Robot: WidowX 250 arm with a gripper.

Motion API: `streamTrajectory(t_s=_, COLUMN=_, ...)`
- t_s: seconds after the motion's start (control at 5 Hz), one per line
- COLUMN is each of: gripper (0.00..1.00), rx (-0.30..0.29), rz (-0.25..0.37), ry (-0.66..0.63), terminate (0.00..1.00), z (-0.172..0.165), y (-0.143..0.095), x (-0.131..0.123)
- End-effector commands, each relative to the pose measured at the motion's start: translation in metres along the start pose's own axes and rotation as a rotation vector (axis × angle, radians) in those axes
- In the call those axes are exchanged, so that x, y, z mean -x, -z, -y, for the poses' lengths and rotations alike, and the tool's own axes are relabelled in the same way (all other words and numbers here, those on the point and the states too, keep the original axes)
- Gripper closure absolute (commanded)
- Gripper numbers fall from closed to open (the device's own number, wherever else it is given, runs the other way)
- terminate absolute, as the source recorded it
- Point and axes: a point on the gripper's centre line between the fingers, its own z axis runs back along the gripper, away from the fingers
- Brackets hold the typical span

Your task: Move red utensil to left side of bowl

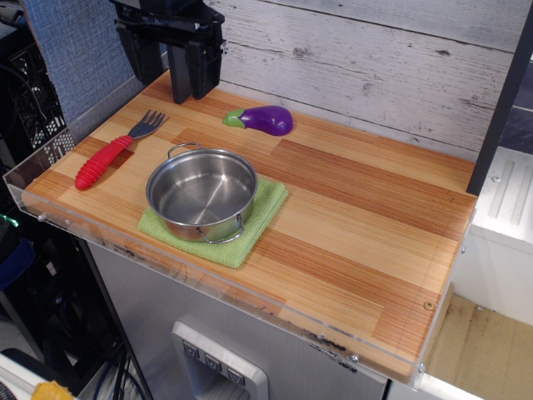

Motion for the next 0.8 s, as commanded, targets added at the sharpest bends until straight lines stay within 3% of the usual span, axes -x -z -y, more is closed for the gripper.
streamTrajectory(t_s=0.0, gripper=0.0, rx=-0.021, rz=0.054, ry=0.002, terminate=0.0, z=-0.0033, y=-0.0141, x=0.0077)
streamTrajectory(t_s=0.4, gripper=0.0, rx=-0.021, rz=0.054, ry=0.002, terminate=0.0, z=-0.0033, y=-0.0141, x=0.0077)
streamTrajectory(t_s=0.6, gripper=0.0, rx=-0.021, rz=0.054, ry=0.002, terminate=1.0, z=-0.0033, y=-0.0141, x=0.0077)
